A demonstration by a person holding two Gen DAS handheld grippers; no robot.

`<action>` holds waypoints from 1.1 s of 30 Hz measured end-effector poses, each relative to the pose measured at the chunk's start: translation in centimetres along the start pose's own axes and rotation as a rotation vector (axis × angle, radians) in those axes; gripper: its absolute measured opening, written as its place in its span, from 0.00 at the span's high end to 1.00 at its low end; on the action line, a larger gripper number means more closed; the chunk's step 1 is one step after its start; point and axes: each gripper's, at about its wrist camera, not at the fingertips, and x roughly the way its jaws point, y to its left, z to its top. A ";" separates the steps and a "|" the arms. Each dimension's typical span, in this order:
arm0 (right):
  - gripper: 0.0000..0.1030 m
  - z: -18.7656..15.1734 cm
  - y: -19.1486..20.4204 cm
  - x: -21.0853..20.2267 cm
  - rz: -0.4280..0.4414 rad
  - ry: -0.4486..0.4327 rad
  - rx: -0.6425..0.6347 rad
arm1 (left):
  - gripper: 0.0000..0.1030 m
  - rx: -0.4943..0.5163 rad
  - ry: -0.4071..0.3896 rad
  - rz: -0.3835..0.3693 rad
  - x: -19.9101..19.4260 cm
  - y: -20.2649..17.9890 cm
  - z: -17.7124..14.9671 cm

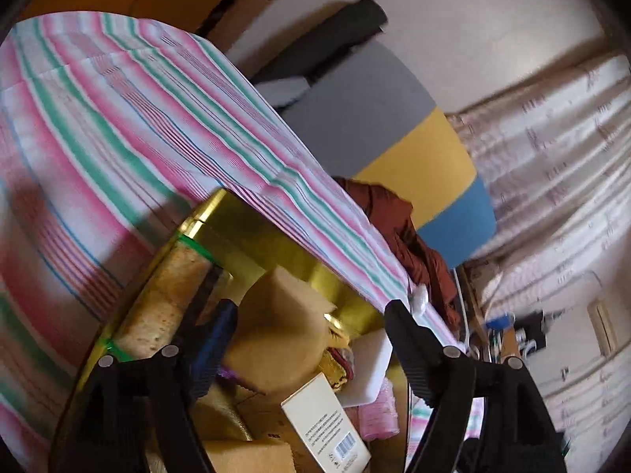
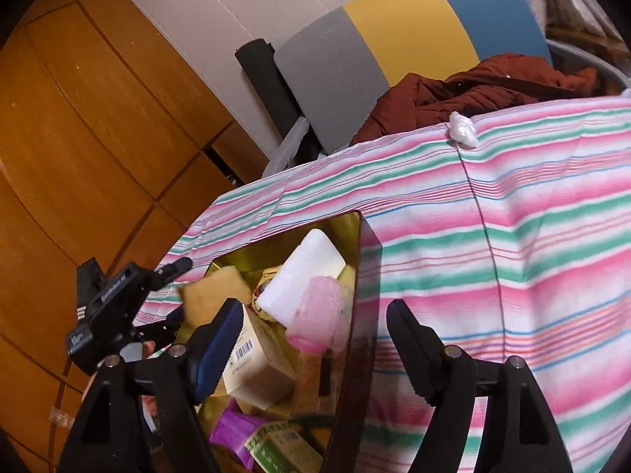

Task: Organize objects
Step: 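Carry the sponge and pink roller into the gold tin and release both, then move the right tool to the remaining yellow sponge and grasp it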

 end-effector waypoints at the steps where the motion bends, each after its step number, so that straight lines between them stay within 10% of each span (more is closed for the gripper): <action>1: 0.25 -0.1 -0.2 -0.2 0.000 -0.003 0.005 | 0.22 -0.009 -0.025 0.014 -0.6 0.0 -0.1; 13: 0.21 -1.2 -4.2 -2.2 -0.020 -0.013 0.109 | 0.21 0.067 -0.094 0.046 -3.3 -2.6 -4.5; 25: 0.19 -1.1 -8.2 -4.8 -0.094 -0.047 0.150 | 0.21 0.437 0.076 -0.062 -1.1 -11.5 -12.1; 33: 0.18 -0.3 -11.7 -6.9 -0.337 -0.041 0.102 | 0.21 0.555 0.203 -0.088 0.7 -14.8 -17.2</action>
